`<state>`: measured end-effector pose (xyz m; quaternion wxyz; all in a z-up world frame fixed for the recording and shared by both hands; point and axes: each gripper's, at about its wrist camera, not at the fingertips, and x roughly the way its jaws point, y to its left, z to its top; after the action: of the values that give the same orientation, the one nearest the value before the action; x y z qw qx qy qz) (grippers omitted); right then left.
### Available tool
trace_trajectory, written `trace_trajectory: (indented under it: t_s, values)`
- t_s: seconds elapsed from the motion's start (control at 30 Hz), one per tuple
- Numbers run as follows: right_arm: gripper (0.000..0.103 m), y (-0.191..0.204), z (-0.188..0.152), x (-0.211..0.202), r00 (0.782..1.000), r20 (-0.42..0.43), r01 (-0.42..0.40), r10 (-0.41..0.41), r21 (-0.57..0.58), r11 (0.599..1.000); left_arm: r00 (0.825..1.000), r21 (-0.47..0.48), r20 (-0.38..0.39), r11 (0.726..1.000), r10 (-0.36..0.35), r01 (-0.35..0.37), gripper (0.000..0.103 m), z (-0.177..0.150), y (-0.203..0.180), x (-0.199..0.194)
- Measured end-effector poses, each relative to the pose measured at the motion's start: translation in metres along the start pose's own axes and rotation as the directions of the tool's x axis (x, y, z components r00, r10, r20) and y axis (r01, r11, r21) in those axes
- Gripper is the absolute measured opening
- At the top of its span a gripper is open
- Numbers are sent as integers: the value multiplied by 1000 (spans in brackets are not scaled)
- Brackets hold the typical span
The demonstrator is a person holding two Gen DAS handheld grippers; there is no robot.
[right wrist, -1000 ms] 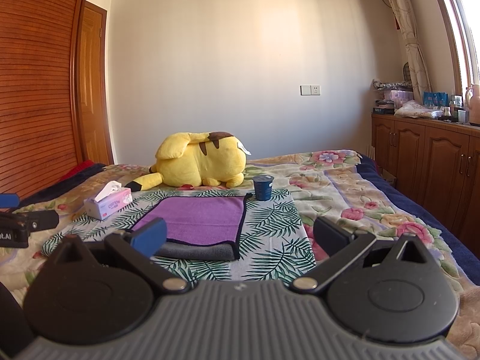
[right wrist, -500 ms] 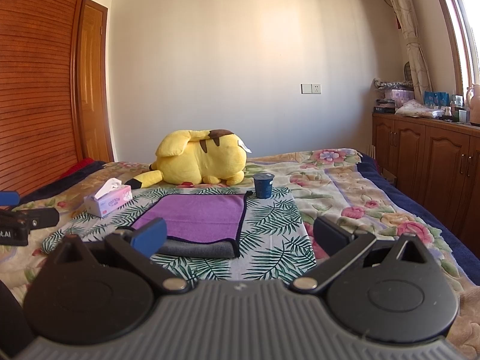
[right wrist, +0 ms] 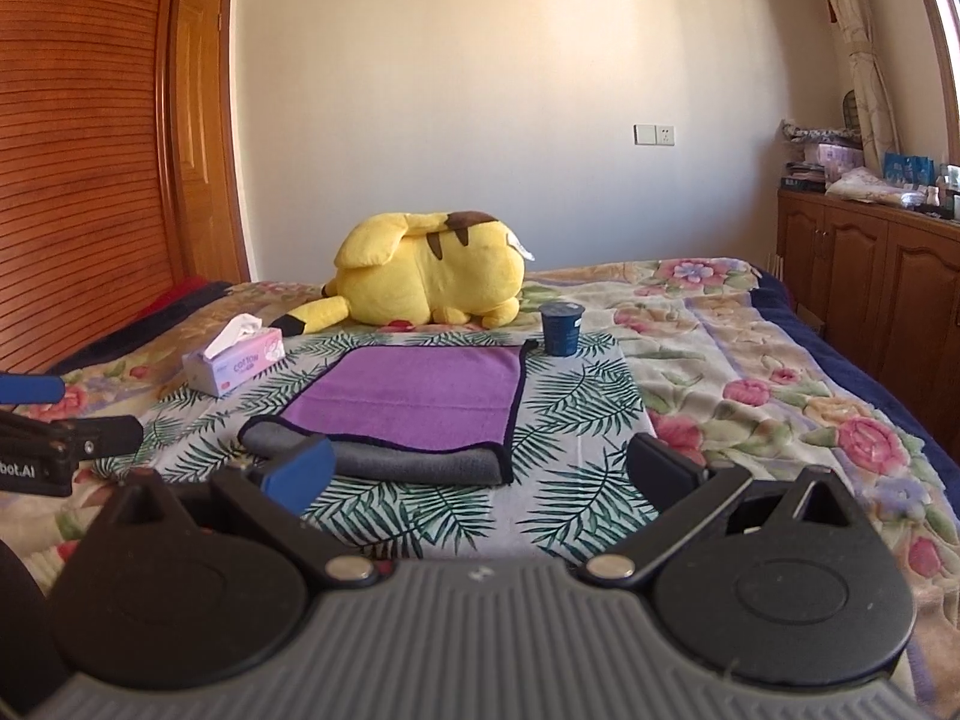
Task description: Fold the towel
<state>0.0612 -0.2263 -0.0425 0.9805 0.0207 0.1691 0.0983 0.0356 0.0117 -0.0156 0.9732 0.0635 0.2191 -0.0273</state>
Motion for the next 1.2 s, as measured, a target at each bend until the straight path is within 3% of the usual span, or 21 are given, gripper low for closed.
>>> trace_trajectory:
  t_s: [0.7, 0.83, 1.2]
  values:
    - [102, 6, 25, 79, 983, -175, -62, 51, -58, 996, 992, 8, -103, 997, -70, 71, 83, 27, 28, 85]
    - [89, 8, 28, 95, 977, -205, -70, 55, -65, 995, 988, -8, -132, 996, -86, 85, 78, 28, 39, 107]
    - [72, 4, 30, 142, 956, -286, -86, 59, -82, 993, 980, -29, -178, 995, -94, 91, 68, 27, 62, 163]
